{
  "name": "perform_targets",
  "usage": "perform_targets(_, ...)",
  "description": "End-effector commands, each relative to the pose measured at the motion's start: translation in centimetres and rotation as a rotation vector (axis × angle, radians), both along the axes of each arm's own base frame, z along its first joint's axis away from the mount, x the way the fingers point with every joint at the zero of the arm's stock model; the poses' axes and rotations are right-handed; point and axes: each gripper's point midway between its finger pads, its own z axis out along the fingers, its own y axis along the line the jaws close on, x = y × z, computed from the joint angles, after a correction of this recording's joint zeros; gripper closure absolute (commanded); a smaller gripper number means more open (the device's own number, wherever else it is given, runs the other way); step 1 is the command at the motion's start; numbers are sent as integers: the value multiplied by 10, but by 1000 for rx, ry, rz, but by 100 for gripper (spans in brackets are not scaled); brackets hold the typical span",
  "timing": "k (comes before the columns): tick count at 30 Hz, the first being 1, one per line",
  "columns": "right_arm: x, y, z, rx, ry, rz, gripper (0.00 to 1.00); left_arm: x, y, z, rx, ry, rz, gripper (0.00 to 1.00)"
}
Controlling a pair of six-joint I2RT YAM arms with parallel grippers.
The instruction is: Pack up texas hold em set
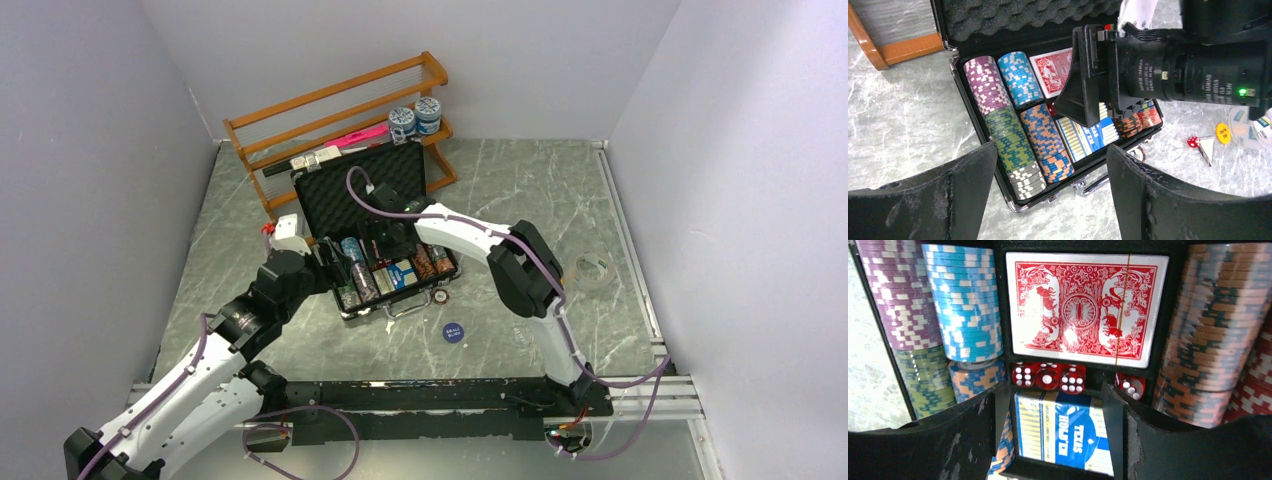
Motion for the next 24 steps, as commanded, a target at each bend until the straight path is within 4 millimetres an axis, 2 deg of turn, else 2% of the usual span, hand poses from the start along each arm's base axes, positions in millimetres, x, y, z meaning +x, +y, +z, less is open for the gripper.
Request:
perform_targets(1,11,-2,69,48,-122,-35,29,1,0,7,-20,-18,14,15)
perform_targets(4,8,-16,86,37,-150,-67,31,2,0,8,-20,-21,15,15)
perform_targets(7,5,-49,101,-22,-192,-133,33,3,0,9,-25,-25,16,15)
perform_targets(10,0,-101,111,-126,-237,-233,36,4,-2,10,-31,-31,14,15)
perform_targets(14,-8,-184,119,-223,-242,-430,37,6,-5,11,-45,-37,9,15)
perform_targets(17,-20,-237,104,-241,-187,-536,37,9,-10,9,-52,-32,-1,16)
perform_targets(18,-23,-249,99,-232,-171,-554,37,9,-11,9,-55,-30,-6,16)
perform_targets(20,-34,-264,83,-221,-122,-568,37,11,-15,7,-58,-26,-15,16)
perform_targets(24,-52,-276,55,-211,-21,-571,44,13,-19,6,-58,-19,-29,16)
